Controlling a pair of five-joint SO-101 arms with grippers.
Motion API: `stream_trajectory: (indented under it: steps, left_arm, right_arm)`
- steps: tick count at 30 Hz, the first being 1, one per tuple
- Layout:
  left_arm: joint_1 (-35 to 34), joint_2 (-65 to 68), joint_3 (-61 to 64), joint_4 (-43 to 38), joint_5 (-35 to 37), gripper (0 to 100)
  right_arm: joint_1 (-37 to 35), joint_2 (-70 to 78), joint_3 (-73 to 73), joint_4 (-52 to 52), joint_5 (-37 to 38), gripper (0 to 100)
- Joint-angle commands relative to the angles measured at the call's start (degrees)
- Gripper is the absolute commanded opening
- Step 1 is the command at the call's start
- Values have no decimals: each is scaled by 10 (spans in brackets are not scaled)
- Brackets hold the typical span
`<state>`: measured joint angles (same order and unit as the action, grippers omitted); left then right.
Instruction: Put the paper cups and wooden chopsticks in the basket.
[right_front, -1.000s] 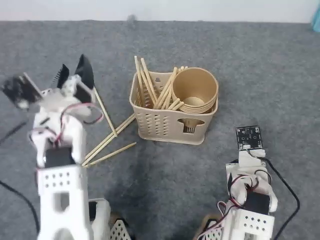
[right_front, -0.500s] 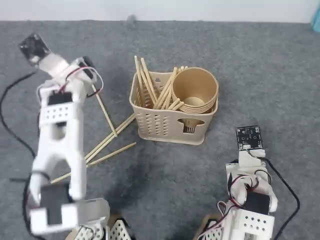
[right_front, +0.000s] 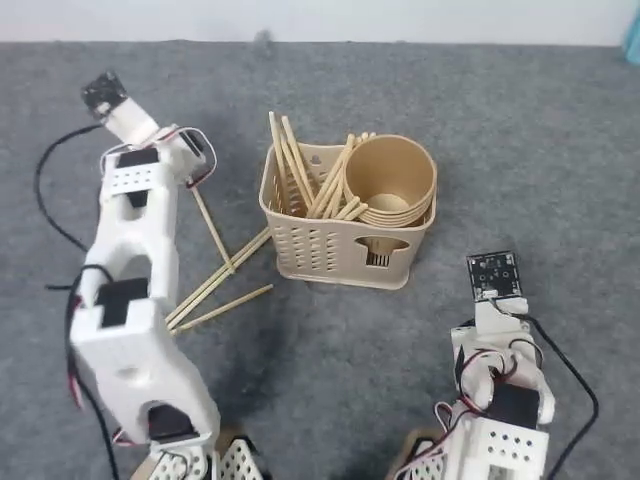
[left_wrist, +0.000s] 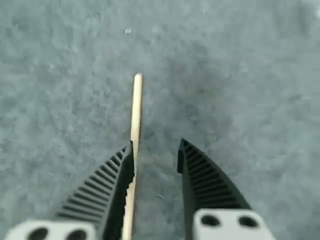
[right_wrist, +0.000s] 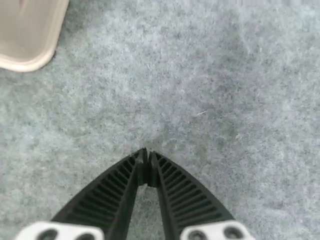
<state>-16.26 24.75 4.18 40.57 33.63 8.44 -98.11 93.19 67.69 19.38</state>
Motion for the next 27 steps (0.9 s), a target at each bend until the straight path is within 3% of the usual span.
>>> stream_trajectory:
  steps: [1, 6, 21, 25, 27]
  left_arm:
    - [-2, 61, -93, 2, 6, 134]
    - [-22, 144, -189, 23, 6, 134]
    - [-14, 358, -479, 187, 4, 127]
    - [-16, 396, -570, 258, -1, 18]
    - [-17, 409, -608, 296, -32, 14]
  right_arm:
    - [0, -6, -8, 15, 10, 6]
    - [0, -6, -8, 15, 10, 6]
    - [0, -6, -8, 16, 10, 6]
    - [0, -6, -8, 16, 10, 6]
    - [0, -6, -8, 16, 10, 6]
